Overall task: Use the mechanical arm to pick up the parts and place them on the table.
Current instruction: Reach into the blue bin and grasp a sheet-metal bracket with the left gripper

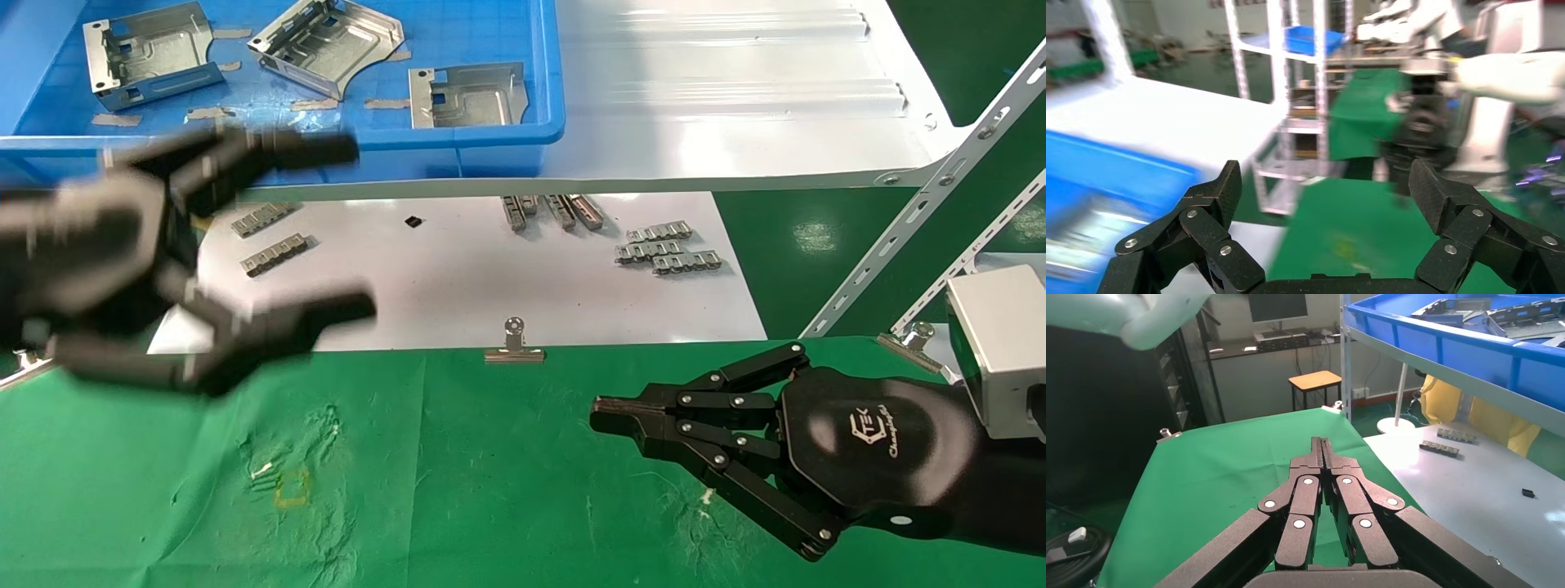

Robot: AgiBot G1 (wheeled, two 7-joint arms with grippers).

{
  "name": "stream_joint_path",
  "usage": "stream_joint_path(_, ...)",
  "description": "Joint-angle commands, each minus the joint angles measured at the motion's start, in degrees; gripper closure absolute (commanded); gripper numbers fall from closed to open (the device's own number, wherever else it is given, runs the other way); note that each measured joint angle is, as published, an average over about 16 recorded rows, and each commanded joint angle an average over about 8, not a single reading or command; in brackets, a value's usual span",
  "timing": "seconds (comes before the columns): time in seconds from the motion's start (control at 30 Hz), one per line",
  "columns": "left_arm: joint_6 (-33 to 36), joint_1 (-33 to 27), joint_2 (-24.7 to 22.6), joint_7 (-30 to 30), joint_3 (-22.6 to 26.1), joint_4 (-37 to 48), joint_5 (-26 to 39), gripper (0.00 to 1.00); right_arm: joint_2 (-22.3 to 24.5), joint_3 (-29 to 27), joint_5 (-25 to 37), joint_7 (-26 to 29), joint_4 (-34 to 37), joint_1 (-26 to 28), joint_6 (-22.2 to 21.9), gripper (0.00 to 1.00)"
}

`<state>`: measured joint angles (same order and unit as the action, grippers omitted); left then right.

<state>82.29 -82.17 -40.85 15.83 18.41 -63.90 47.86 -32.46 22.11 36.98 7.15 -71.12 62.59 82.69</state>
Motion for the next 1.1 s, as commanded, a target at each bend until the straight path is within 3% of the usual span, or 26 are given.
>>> stream_joint_path(0.03, -0.7, -5.4, -1.6, 1.2, 0.8, 2.1, 2.0, 0.00, 0.0, 0.0, 0.0, 0.0, 0.0, 0.0, 0.0, 1.00)
stream_joint_path(0.27, -8.7, -22.3, -12.5, -3.2, 7.2, 26.3, 16.7, 0.00, 0.0, 0.0, 0.0, 0.0, 0.0, 0.0, 0.0, 1.00)
stream_joint_path(0.5, -23.6, -30.8, -21.0, -8.1, 11.1, 45.3, 26.5, 0.03, 0.0, 0.0, 0.0, 0.0, 0.0, 0.0, 0.0, 1.00)
stream_joint_path(0.77, -31.2, -35.3, -25.8, -10.5, 13.9, 56.5, 31.6, 0.96, 0.0, 0.0, 0.0, 0.0, 0.0, 0.0, 0.0, 1.00)
stream_joint_path(0.8, -31.3, -35.6, -26.1, -10.7, 14.0, 57.3, 31.9, 1.00, 0.0, 0.0, 0.0, 0.0, 0.0, 0.0, 0.0, 1.00)
stream_joint_path(1.1, -31.1, -36.7, -26.9, -11.4, 14.5, 61.3, 32.5, 1.00, 0.0, 0.0, 0.0, 0.0, 0.0, 0.0, 0.0, 1.00)
